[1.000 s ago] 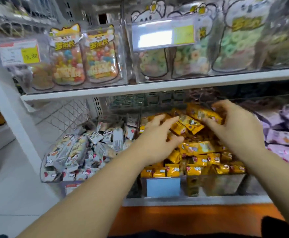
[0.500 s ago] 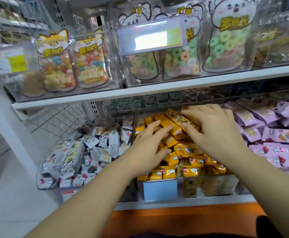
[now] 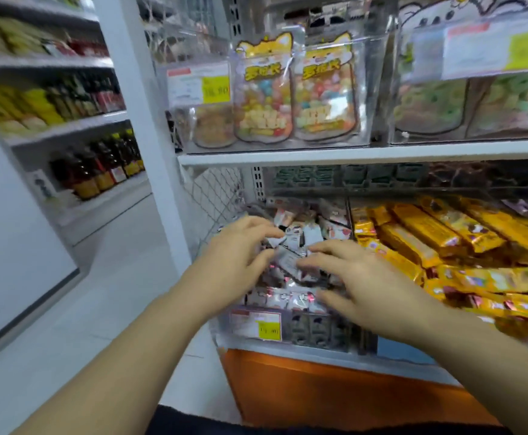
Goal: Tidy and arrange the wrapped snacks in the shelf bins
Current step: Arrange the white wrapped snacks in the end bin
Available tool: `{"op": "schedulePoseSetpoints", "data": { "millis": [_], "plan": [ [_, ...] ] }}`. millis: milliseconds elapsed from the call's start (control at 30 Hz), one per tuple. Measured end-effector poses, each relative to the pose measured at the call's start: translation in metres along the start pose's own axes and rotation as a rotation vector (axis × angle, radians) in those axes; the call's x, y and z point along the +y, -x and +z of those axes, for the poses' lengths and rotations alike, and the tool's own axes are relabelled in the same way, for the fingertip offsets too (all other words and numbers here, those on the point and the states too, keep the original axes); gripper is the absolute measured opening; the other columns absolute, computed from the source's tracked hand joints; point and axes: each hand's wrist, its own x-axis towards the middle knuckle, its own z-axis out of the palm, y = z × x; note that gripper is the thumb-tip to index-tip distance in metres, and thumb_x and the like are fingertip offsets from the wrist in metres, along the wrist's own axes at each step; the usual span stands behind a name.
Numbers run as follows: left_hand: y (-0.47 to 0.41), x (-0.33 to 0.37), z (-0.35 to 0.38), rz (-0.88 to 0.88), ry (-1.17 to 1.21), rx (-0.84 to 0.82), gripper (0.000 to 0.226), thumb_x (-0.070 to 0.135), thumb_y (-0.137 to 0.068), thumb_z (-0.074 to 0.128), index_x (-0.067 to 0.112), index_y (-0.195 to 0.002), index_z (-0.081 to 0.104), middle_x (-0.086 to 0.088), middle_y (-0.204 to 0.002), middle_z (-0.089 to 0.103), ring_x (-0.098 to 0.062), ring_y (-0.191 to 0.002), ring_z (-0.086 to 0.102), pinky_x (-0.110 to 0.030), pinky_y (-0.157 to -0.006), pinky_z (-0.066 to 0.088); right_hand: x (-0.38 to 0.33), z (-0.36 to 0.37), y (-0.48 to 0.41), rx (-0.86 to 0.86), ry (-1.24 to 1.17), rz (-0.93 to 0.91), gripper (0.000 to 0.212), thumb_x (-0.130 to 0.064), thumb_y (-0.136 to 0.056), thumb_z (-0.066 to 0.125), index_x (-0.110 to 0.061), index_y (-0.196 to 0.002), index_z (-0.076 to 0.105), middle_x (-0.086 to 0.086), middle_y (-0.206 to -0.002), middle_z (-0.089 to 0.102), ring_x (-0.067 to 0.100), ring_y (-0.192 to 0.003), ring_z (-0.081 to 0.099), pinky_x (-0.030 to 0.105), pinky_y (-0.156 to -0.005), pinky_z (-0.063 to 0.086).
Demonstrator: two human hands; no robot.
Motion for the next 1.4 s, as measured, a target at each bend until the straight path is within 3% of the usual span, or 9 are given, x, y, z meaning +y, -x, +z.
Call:
{"op": "schedulePoseSetpoints", "data": {
  "millis": [133,300,400,600,800,1033,1167,1300,1400],
  "plan": [
    [0.018,-0.031,0.001,-0.084,-0.114,-0.142,0.048,0.033,-0.094,0.053,0.032,-0.141,0.04,0.005,-0.15,0.031,-0.013,-0.138,0.025,-0.027,-0.114,0.019,-0.001,0.014,-0.019,-0.057,0.12,-0.053,0.051,-0.037,-0.094,0.051,-0.041,-0.142,0.033,-0.006,-0.151,0.028,0.018,-0.138,0.027,0.035,-0.11,0.025],
    [0.024,-0.049,0.013,-0.141,-0.212,-0.23,0.064,0.04,-0.093,0.054,0.04,-0.147,0.02,0.007,-0.156,0.015,-0.018,-0.142,0.02,-0.034,-0.113,0.028,0.007,0.017,-0.039,-0.087,0.171,-0.072,0.042,-0.028,-0.096,0.05,-0.037,-0.137,0.044,-0.007,-0.144,0.042,0.019,-0.13,0.041,0.034,-0.102,0.036],
    [0.018,-0.055,0.018,-0.14,-0.205,-0.174,0.065,0.033,-0.093,0.056,0.04,-0.147,0.02,0.005,-0.155,0.018,-0.021,-0.141,0.023,-0.037,-0.112,0.031,0.017,0.018,-0.049,-0.027,0.141,-0.019,0.038,-0.023,-0.094,0.054,-0.032,-0.131,0.052,-0.007,-0.133,0.052,0.019,-0.122,0.049,0.036,-0.091,0.049],
    [0.001,-0.067,0.026,-0.142,-0.1,-0.072,0.055,0.02,-0.098,0.048,0.036,-0.146,0.028,0.003,-0.151,0.028,-0.019,-0.135,0.033,-0.028,-0.108,0.03,0.027,0.023,-0.067,0.113,0.041,0.107,0.037,-0.009,-0.086,0.064,-0.019,-0.122,0.063,0.003,-0.125,0.061,0.027,-0.115,0.056,0.038,-0.093,0.048],
    [-0.025,-0.07,0.03,-0.18,-0.013,-0.056,0.049,0.011,-0.099,0.043,0.03,-0.144,0.036,0.001,-0.144,0.037,-0.017,-0.128,0.039,-0.018,-0.096,0.028,0.028,0.019,-0.086,0.063,0.15,0.134,0.038,-0.02,-0.094,0.054,-0.03,-0.13,0.054,-0.005,-0.133,0.054,0.019,-0.118,0.053,0.034,-0.089,0.049],
    [-0.027,-0.071,0.027,-0.215,0.035,-0.116,0.053,0.016,-0.098,0.048,0.032,-0.146,0.033,0.003,-0.152,0.028,-0.014,-0.138,0.026,-0.013,-0.103,0.014,0.025,0.016,-0.084,0.025,0.093,0.137,0.037,-0.028,-0.093,0.055,-0.033,-0.13,0.053,-0.01,-0.131,0.055,0.014,-0.118,0.051,0.032,-0.09,0.049],
    [-0.02,-0.069,0.021,-0.247,0.117,-0.106,0.055,0.014,-0.095,0.055,0.035,-0.143,0.037,0.005,-0.153,0.026,-0.013,-0.138,0.029,-0.025,-0.114,0.021,0.02,0.005,-0.072,0.135,-0.035,0.191,0.04,-0.031,-0.09,0.06,-0.033,-0.129,0.053,-0.009,-0.128,0.058,0.013,-0.115,0.054,0.03,-0.092,0.048],
    [-0.008,-0.067,0.014,-0.229,0.131,-0.028,0.049,0.012,-0.093,0.056,0.03,-0.138,0.046,0.009,-0.145,0.034,-0.01,-0.133,0.034,-0.004,-0.097,0.014,0.011,-0.011,-0.059,0.277,-0.208,0.243,0.042,-0.031,-0.086,0.065,-0.034,-0.126,0.052,-0.01,-0.097,0.066,0.011,-0.076,0.063,0.023,-0.068,0.05],
    [0.003,-0.065,0.007,-0.247,0.217,0.035,0.041,0.009,-0.092,0.057,0.026,-0.13,0.055,0.012,-0.128,0.047,-0.008,-0.124,0.044,-0.008,-0.099,0.025,0.001,-0.016,-0.052,0.348,-0.314,0.245,0.039,-0.03,-0.084,0.066,-0.032,-0.122,0.054,-0.014,-0.074,0.062,0.017,-0.055,0.058,0.022,-0.054,0.044]
  ]
}}
